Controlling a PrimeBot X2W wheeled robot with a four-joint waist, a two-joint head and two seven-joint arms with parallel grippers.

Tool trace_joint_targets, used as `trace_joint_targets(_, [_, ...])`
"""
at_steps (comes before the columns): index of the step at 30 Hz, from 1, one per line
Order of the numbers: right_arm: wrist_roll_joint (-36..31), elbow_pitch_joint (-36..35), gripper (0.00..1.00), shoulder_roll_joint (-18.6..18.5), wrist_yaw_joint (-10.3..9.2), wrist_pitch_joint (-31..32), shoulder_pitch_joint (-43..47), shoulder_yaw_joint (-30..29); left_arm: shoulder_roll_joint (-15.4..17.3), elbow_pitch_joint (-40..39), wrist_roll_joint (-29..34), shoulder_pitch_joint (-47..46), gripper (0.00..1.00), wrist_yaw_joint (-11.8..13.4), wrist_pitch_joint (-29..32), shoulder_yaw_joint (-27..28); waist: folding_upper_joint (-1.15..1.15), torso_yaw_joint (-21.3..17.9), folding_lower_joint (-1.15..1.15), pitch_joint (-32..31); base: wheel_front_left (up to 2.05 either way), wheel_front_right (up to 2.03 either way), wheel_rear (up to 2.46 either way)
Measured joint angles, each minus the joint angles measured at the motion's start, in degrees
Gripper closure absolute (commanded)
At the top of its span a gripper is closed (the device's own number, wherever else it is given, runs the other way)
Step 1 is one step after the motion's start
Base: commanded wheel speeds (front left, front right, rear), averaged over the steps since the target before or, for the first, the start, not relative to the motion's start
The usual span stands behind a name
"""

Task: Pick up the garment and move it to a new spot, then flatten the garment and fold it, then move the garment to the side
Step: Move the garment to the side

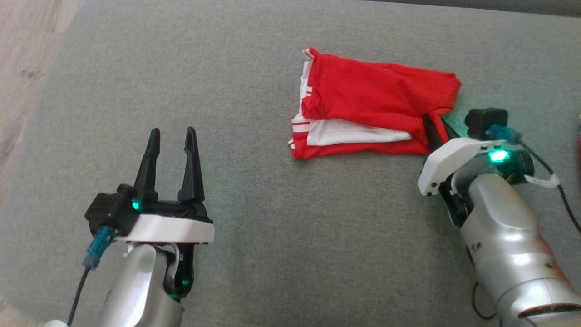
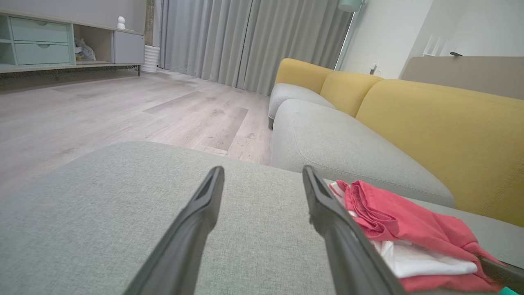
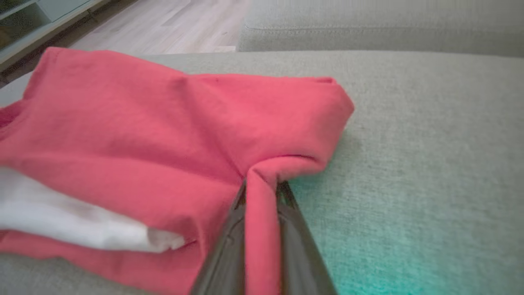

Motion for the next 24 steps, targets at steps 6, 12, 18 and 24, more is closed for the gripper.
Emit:
trace_joint_targets(6, [-14.0,-0.9,1.00,0.2,0.00,-4.5,0.0,-0.2,0.0,-0.1,0.0,0.1,0.00,0.0,0.0,0.0,0.00,-2.0,0.00,-1.8,0.00,0.00,0.00])
trace_joint_targets(12, [-20.4,-5.3,1.00,0.2,0.00,-5.1,0.8,-1.9,0.0,0.0,0.0,0.1,0.00,0.0,0.0,-1.4,0.00,-3.9,0.00,-4.9,0.00,0.00,0.00])
trace_joint_targets(18, [-22.8,-8.5,1.00,-0.5,0.00,-2.9,3.8,-0.3,0.0,-0.1,0.0,0.4,0.00,0.7,0.0,-4.9,0.00,-6.6,-0.01,-7.7,0.00,0.00,0.00])
trace_joint_targets(24, [-20.4,-13.4,1.00,-7.4,0.00,1.9,4.8,7.1,0.0,-0.9,-0.6,0.5,0.00,1.4,0.0,-7.5,0.00,-10.5,-0.01,-8.4,0.00,0.00,0.00])
